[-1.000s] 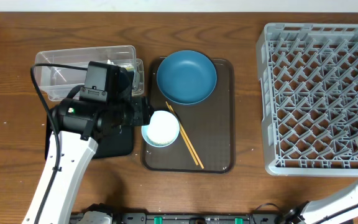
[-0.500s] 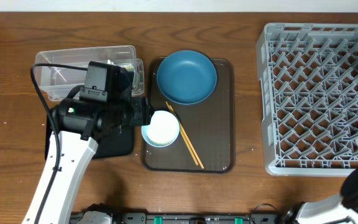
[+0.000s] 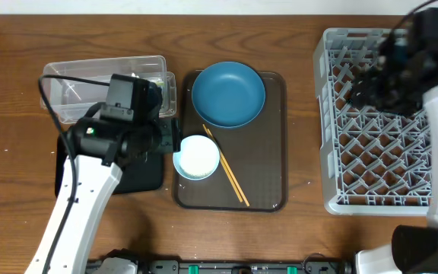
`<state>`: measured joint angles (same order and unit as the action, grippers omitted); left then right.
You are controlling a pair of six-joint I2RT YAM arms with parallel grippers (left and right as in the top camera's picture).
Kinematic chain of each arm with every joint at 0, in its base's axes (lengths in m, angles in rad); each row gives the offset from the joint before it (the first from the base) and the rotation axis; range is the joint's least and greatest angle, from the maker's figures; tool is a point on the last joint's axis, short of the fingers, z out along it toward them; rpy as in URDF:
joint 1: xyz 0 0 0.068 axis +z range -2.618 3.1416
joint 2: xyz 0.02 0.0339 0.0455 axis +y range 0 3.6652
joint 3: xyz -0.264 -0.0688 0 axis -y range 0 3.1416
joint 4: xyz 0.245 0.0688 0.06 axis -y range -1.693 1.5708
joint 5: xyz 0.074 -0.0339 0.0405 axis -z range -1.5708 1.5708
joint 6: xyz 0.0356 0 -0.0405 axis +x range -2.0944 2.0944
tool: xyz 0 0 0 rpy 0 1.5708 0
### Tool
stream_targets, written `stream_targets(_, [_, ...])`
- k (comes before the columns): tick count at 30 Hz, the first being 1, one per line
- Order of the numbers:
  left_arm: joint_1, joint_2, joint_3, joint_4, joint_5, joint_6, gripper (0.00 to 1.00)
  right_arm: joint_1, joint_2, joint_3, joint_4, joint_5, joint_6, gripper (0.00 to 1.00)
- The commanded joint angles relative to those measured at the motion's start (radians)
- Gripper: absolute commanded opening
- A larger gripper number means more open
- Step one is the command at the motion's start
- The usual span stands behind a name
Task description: Sort waste into correct bins and load items into the dishwasher rack
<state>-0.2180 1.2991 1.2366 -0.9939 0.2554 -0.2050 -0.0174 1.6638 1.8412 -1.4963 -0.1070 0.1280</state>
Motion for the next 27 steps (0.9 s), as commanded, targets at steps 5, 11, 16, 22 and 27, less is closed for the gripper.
stream_targets(5, [-0.086,0.134,0.011,0.048,-0.018,-0.005,0.59,0.145,-0.002,-0.035,-0.080,0.190,0.082,0.72])
stream_targets(11, [-0.183,0.275,0.011,0.137,-0.018,-0.044,0.58,0.172,-0.002,-0.164,-0.064,0.194,0.081,0.71])
stream_targets(16, [-0.246,0.386,0.011,0.166,-0.083,-0.063,0.58,0.172,-0.002,-0.250,-0.040,0.216,0.081,0.69])
stream_targets(22, [-0.309,0.509,0.011,0.191,-0.096,-0.085,0.56,0.172,-0.002,-0.272,-0.005,0.216,0.081,0.70])
stream_targets(27, [-0.351,0.580,0.011,0.196,-0.097,-0.085,0.49,0.172,-0.002,-0.272,0.005,0.216,0.080,0.70])
